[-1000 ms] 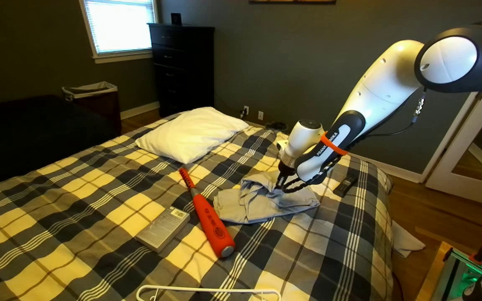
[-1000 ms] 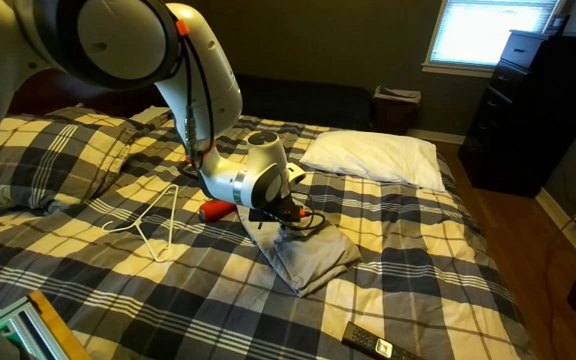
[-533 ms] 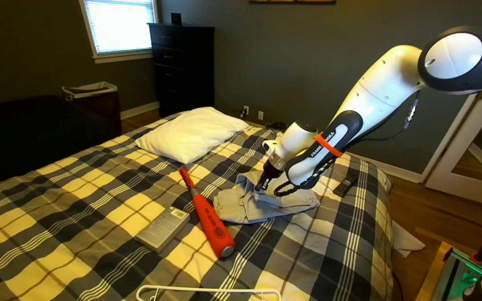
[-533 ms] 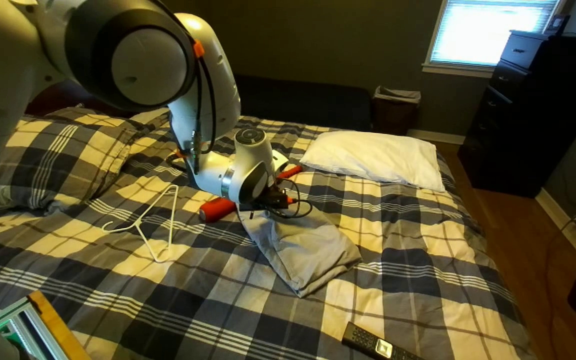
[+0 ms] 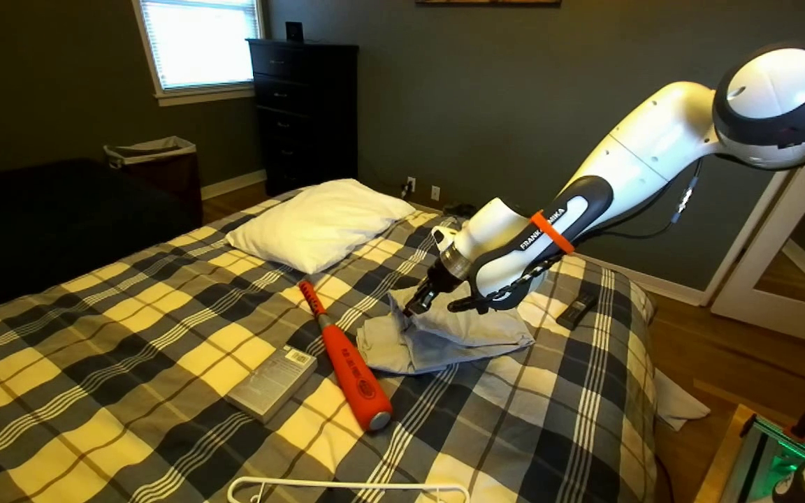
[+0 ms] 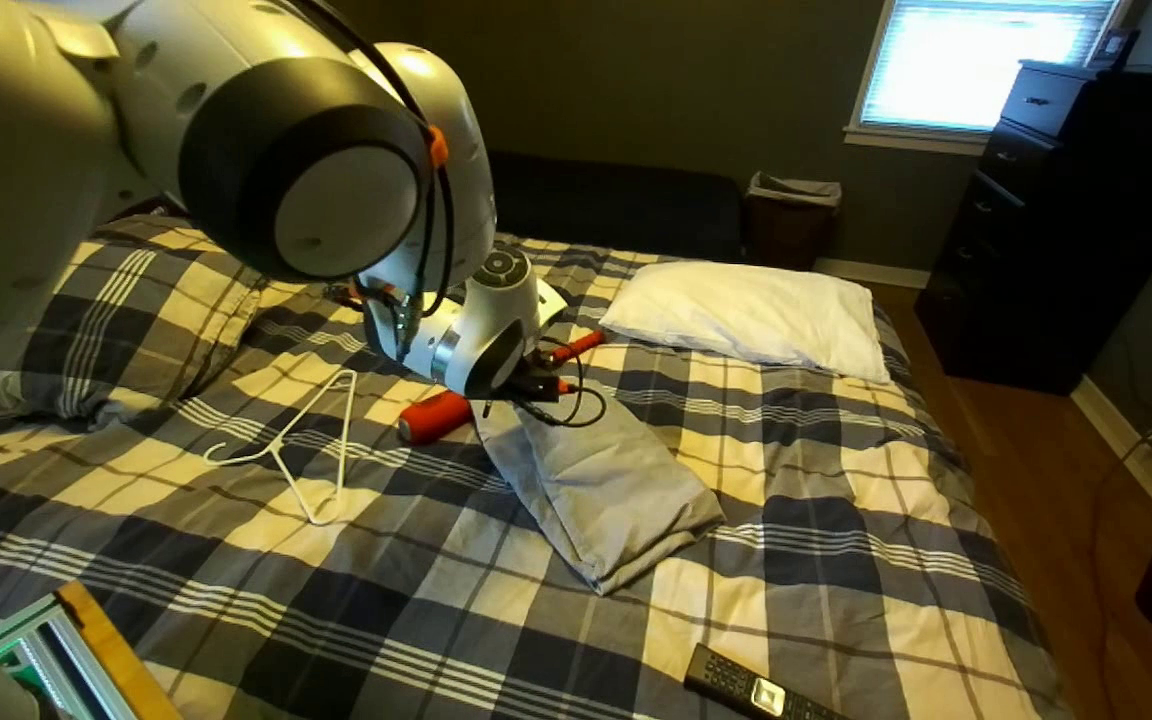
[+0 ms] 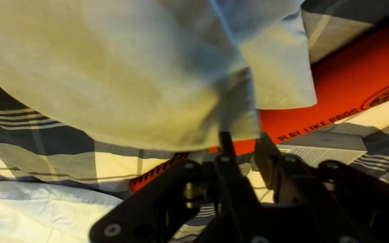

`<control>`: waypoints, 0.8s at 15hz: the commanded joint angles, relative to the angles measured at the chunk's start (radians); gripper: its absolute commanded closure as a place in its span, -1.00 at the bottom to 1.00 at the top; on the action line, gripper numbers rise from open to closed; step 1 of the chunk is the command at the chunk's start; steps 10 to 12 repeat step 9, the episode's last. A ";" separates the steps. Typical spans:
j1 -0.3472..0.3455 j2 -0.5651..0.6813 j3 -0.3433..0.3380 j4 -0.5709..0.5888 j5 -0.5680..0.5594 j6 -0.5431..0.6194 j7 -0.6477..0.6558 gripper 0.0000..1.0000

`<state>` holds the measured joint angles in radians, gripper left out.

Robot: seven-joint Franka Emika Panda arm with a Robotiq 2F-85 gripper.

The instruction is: Unfold the gray bed sheet on the bed

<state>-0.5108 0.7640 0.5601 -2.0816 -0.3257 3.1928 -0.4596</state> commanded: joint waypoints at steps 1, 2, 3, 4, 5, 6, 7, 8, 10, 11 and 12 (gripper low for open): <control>-0.070 0.014 0.053 0.003 0.008 -0.063 -0.006 -0.12; -0.073 -0.003 0.047 -0.001 0.020 -0.094 0.001 -0.28; -0.071 -0.016 0.032 -0.002 0.029 -0.091 0.005 -0.43; -0.079 -0.033 0.022 -0.008 0.041 -0.076 0.013 -0.56; -0.078 -0.046 0.006 -0.010 0.048 -0.064 0.022 -0.72; -0.077 -0.066 -0.012 -0.010 0.058 -0.049 0.036 -0.87; -0.083 -0.073 -0.020 -0.006 0.069 -0.039 0.042 -0.98; -0.095 -0.076 -0.018 0.001 0.067 -0.044 0.032 -1.00; -0.083 -0.047 -0.012 0.012 0.057 -0.046 0.012 -0.84; -0.083 -0.047 -0.012 0.012 0.057 -0.046 0.012 -0.84; -0.083 -0.047 -0.012 0.012 0.057 -0.046 0.012 -0.84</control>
